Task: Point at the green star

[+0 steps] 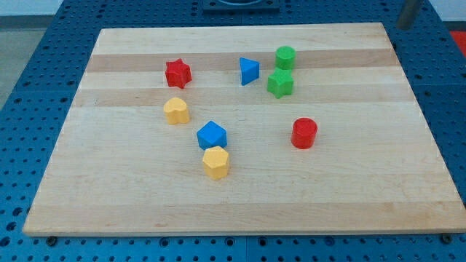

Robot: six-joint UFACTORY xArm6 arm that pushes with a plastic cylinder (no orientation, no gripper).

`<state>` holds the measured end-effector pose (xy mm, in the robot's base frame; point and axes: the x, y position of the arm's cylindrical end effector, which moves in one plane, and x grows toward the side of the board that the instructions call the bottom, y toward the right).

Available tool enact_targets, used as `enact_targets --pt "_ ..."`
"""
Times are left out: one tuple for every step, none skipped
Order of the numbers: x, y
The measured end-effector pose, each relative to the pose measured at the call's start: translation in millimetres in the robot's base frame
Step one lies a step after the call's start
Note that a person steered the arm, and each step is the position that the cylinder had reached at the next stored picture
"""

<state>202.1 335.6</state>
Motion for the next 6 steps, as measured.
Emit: enact_targets --pt "0.0 0.0" --pt "8.7 -17.5" --pt "45.5 -69.6" --pt "76.7 -109.6" --pt "101.9 -133.7" --pt "130.3 -156.5"
